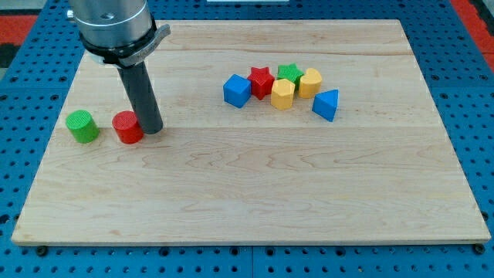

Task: Keep the blue triangle into the green star

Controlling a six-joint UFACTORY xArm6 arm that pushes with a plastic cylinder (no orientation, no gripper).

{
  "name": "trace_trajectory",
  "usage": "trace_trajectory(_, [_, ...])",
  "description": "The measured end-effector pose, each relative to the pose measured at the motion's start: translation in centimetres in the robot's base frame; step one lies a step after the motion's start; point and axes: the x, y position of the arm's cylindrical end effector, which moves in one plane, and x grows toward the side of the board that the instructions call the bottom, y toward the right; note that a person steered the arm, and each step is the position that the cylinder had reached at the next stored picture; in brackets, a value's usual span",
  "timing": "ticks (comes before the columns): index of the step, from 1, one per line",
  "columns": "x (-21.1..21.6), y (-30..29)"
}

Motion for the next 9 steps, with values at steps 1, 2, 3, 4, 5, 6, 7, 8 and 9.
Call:
trace_trajectory(1, [0.1, -0.7])
trace_trajectory(2, [0.8, -2.6])
trace_trajectory(3, [0.8, -2.5])
trace_trajectory(4, [2.9, 2.7])
trace_trajectory(5, [2.9, 10.6])
trace_trajectory(6, [2.9, 21.1])
trace_trajectory(7, [2.2, 31.6])
trace_trajectory(8, [-1.3, 32.2])
trace_trajectory(9, [-2.1, 27.7])
